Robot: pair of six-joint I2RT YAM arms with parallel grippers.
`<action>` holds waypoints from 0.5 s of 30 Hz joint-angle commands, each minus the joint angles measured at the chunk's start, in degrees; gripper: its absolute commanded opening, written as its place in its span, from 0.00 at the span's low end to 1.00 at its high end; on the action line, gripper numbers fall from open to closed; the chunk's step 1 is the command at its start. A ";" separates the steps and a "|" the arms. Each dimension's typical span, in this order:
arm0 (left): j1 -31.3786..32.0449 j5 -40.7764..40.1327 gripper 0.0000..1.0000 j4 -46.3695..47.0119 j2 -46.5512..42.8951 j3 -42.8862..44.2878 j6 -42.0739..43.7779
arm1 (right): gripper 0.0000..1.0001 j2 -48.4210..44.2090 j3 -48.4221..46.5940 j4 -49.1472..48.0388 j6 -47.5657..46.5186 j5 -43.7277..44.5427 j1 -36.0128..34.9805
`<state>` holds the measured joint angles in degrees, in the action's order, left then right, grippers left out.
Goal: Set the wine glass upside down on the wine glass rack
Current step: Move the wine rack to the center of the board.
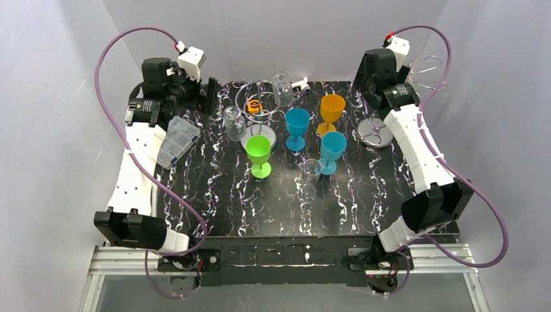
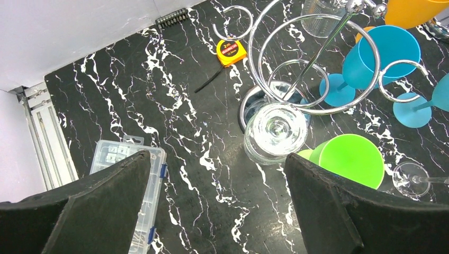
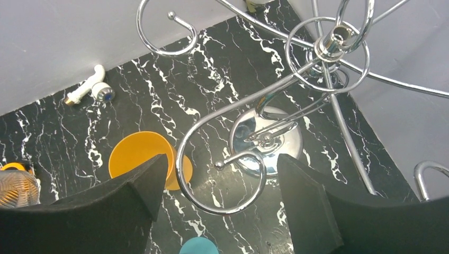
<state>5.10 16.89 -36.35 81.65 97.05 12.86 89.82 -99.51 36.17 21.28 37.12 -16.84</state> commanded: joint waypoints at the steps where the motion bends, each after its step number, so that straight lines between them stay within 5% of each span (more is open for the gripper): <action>1: -0.09 0.95 0.98 0.32 -3.28 -0.88 0.27 | 0.84 -0.86 -3.27 -3.78 0.62 -0.10 0.83; 15: -0.09 0.44 0.98 1.64 -4.33 -1.59 0.55 | 0.81 3.15 -6.18 -5.14 3.05 -5.12 5.17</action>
<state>5.10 16.95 -35.97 80.40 96.05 13.04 92.00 -103.42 34.24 22.65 34.13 -12.43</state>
